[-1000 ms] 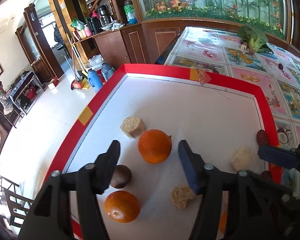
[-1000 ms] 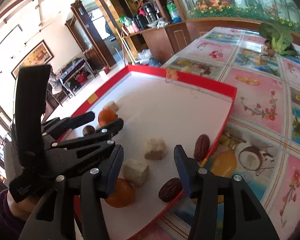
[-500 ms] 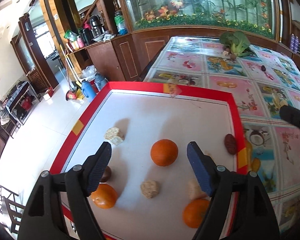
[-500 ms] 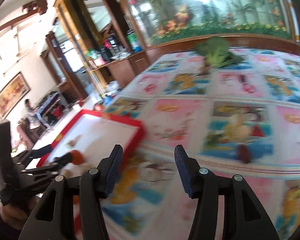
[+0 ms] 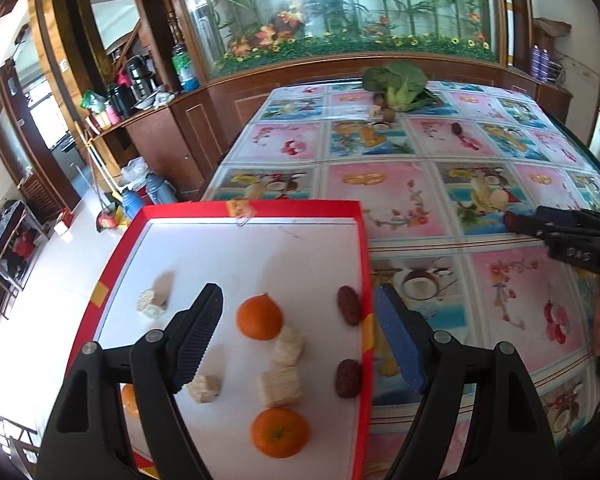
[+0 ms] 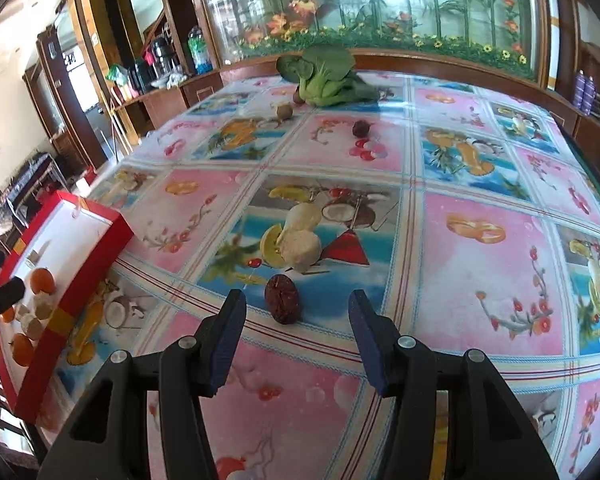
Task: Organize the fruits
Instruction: 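Close the right tool on a dark red date while the left tool approaches a beige bun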
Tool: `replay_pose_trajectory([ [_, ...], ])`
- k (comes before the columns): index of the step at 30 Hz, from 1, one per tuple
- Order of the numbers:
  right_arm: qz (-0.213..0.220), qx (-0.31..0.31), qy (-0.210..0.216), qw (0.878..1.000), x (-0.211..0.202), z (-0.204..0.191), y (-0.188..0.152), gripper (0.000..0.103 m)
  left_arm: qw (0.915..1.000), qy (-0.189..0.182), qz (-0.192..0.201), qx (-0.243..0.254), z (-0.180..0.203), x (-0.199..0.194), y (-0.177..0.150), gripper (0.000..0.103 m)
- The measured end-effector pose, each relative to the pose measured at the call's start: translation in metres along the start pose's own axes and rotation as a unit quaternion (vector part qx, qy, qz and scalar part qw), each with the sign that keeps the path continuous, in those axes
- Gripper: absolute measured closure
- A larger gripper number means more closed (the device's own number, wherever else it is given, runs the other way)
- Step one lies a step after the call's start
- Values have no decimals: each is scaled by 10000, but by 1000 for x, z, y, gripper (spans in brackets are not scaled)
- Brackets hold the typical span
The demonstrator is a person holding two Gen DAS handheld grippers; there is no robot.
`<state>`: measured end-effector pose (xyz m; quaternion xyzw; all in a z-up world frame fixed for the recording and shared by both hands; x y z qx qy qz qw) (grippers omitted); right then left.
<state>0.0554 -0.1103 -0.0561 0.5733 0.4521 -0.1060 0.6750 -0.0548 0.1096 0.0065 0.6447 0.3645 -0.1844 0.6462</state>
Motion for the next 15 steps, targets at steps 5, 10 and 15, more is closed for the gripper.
replay_pose_trajectory([
  [5,-118,-149,116,9998,10,-8,2,66,9995,-139,-14,269,28,2,11,24],
  [10,-168,-222,49,9996,13,-2,4,86,9981,-305,-32,540,62,8,24,24],
  [15,-282,235,-178,9992,8,31,1,86,9949,-644,-140,767,110,25,40,24],
])
Point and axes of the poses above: each gripper's, at about its wrist camera, not at the fingertips, and x roughly the way its jaws point, z to its right, y to its top, the point moved 9 cm from there along x, roughly the way its jaws point, and after that the axes turned 8 degrees about -x, right-handed, at the moved point
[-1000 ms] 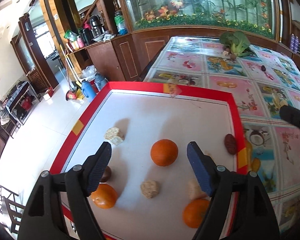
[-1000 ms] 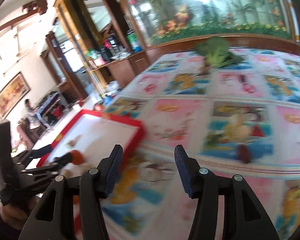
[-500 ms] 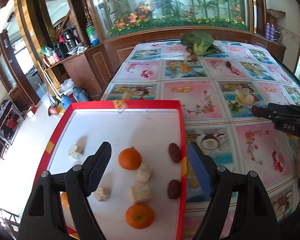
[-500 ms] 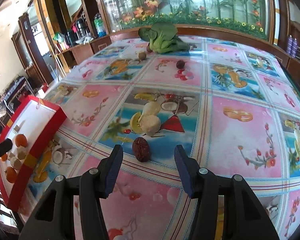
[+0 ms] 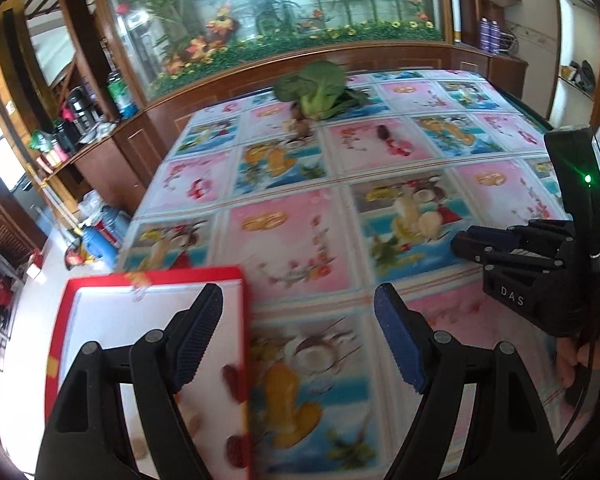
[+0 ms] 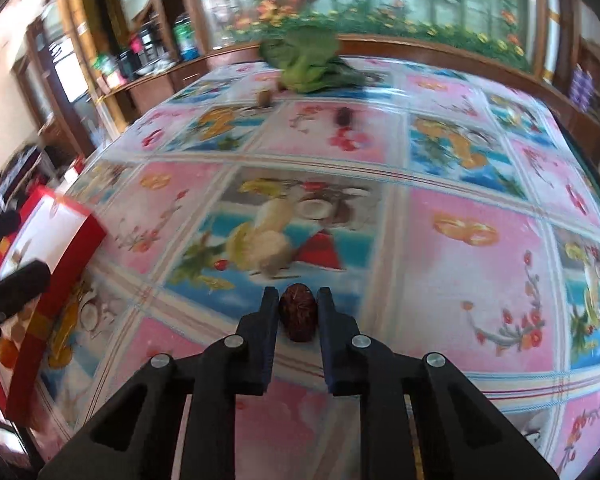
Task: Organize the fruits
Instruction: 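Close the right tool on a dark red date while the left tool approaches a beige bun, then close the left tool on the beige bun while the right tool lifts the date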
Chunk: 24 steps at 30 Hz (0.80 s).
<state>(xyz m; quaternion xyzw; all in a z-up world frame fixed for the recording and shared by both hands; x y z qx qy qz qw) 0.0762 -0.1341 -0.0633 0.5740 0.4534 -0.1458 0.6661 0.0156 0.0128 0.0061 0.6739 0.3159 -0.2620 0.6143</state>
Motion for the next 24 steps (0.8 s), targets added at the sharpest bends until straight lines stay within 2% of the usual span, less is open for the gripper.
replay_pose_trajectory([
  [4,-21,804,-347,9962,-4,51,-2,85,9993,-311,-92,187,39,27,15,24],
  [8,-2,1430,-185,9896,-8,76,-7,85,9963,-628,-63,586,79,51,22,24],
  [10,-10,1452,-192,9892,-8,76,-7,85,9945,-685,-60,794,93,60,24,24],
  [12,-24,1424,-229,9895,-9,74,-8,85,9933,-706,-141,899,101,68,23,31],
  [14,-37,1483,-172,9888,-10,76,-9,85,9925,-744,-310,917,106,78,22,48],
  [17,-59,1506,-147,9885,-9,74,-8,85,9919,-813,-512,831,109,91,19,50],
  [19,-56,1512,-146,9884,-9,74,-8,85,9920,-879,-498,760,110,94,19,52],
  [21,-59,1502,-151,9885,-9,74,-8,85,9913,-962,-545,713,112,95,19,60],
  [23,-55,1471,-150,9890,-9,73,-8,85,9902,-1071,-600,664,115,95,19,76],
  [24,-54,1463,-155,9891,-9,73,-7,85,9897,-1109,-603,679,118,94,18,78],
])
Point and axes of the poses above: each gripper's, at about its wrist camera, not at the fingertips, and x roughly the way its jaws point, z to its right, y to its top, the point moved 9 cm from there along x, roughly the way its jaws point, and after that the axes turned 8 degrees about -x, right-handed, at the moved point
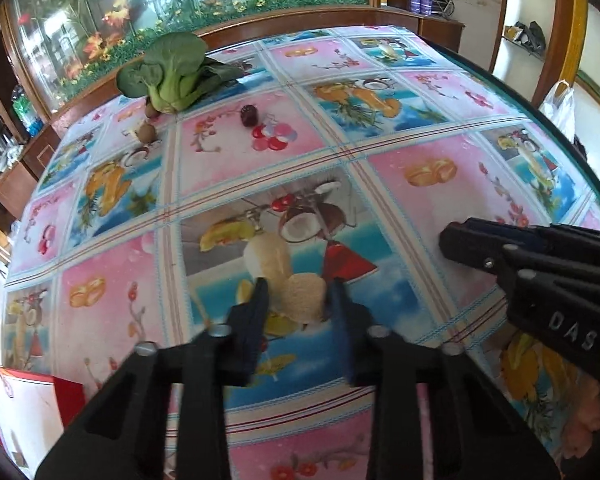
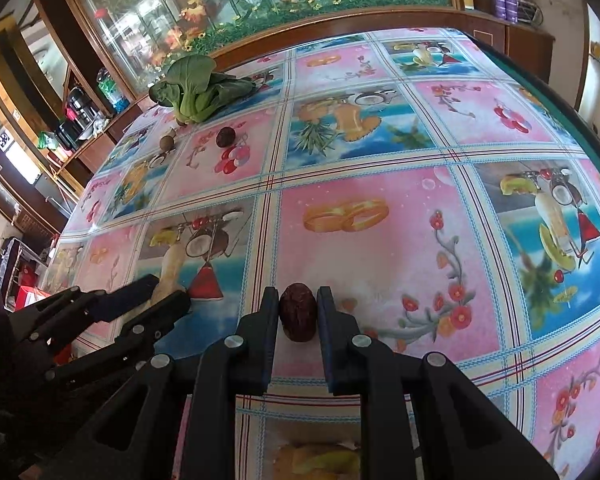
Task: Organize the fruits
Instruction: 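Close the left tool on the beige bun while the right tool lifts the date, then carry the beige bun and the date over the white tray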
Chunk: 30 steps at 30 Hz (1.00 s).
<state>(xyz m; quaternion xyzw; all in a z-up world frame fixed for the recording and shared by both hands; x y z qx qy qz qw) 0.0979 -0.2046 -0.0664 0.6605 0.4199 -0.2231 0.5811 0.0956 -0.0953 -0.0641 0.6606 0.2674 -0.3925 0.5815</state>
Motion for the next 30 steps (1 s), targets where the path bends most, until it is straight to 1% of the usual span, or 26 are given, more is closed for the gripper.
replay_pose_trajectory([
  [3,17,-20,-15,10000,0,-1,0,85,9999,68,68,72,3,-2,-2,78],
  [5,36,-42,-11,10000,0,-2,0,85,10000,7,36,-61,1,-5,-5,78],
  [7,42,-91,39,9999,1,-6,0,85,9999,25,65,-137,-2,-9,-8,78],
  [10,113,-203,148,9996,0,-14,1,85,9993,88,252,-263,-7,-28,-12,78],
  [15,680,-511,247,9961,-19,-31,11,85,9965,128,707,-416,-15,-72,-22,78],
  [17,893,-562,244,9941,-25,-34,13,85,9950,79,852,-506,-18,-89,-28,78],
  [20,1130,-543,265,9918,-31,-34,17,85,9925,143,1032,-636,-29,-113,-41,78],
  [23,1227,-547,265,9906,-31,-36,19,85,9897,147,1195,-769,-45,-137,-57,78],
  [26,1124,-464,396,9918,-29,-42,14,86,9874,243,1270,-913,-66,-151,-70,78],
  [28,1111,-502,430,9916,-31,-54,9,86,9848,311,1302,-1107,-87,-159,-79,78],
  [30,1106,-576,608,9903,-35,-75,4,86,9808,531,1324,-1327,-115,-166,-88,78],
])
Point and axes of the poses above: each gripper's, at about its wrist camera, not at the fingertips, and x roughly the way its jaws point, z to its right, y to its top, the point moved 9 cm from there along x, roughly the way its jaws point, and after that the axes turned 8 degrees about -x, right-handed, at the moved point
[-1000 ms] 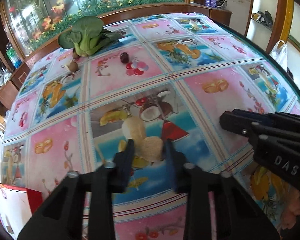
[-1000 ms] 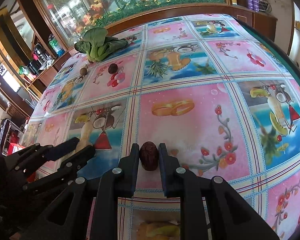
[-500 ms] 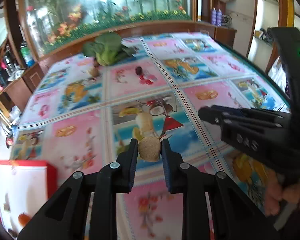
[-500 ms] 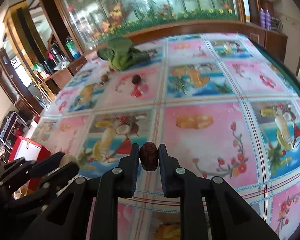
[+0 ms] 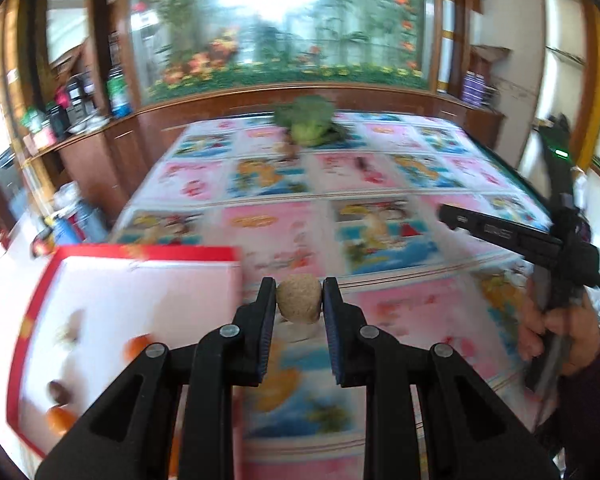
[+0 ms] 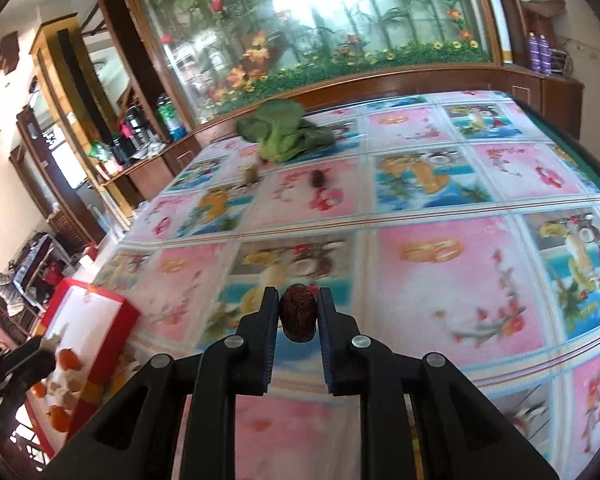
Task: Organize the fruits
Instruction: 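Carry the beige bun and the date over the white tray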
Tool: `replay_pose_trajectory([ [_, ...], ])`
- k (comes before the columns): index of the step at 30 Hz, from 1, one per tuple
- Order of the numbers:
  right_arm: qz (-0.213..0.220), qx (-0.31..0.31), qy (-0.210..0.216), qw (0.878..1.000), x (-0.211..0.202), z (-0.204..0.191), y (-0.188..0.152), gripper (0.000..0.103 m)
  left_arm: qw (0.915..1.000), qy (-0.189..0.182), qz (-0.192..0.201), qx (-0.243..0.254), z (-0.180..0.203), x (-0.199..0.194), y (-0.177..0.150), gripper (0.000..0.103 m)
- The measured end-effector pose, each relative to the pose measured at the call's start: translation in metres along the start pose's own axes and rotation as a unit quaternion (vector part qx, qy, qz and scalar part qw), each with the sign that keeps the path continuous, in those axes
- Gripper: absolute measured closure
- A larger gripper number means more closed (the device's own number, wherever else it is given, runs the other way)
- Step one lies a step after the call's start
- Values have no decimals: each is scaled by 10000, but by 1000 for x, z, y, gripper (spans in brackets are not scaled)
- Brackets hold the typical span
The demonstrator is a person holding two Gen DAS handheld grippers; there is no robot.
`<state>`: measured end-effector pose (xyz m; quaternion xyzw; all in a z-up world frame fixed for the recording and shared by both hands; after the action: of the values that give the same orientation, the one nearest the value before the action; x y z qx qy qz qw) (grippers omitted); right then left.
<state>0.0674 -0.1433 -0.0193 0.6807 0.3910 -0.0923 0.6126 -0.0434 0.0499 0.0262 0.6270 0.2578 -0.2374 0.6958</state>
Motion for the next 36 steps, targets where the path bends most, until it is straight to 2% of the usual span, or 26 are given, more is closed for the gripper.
replay_pose_trajectory([
  [4,81,-335,443,9984,-1,-68,-5,86,9979,516,139,-366,-56,-7,2,78],
  [8,-32,-827,1003,9915,11,-155,-12,86,9914,1105,245,-663,-113,-14,-3,77],
  [11,-175,-1058,1301,9857,21,-200,-17,86,9858,1459,277,-780,-146,-18,-11,77],
  [15,-270,-1328,1401,9808,36,-238,-21,86,9818,1641,230,-927,-173,-17,-20,77],
  [25,-448,-1230,1220,9839,58,-245,-31,86,9806,1638,152,-1068,-195,-10,-30,77],
  [36,-771,-1153,1237,9826,82,-248,-41,85,9798,1657,-244,-1093,-207,11,-41,77],
])
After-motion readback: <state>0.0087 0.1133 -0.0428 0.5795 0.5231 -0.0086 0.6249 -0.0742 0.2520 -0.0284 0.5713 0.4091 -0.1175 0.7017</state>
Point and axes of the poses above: each gripper's, at about its wrist camera, not at the fingertips, and x roughly the way its jaws point, z to its right, y to its top, the point moved 9 cm from there along x, roughly the way its jaws point, and after that the axes turned 8 degrees about -x, right-handed, at the moved point
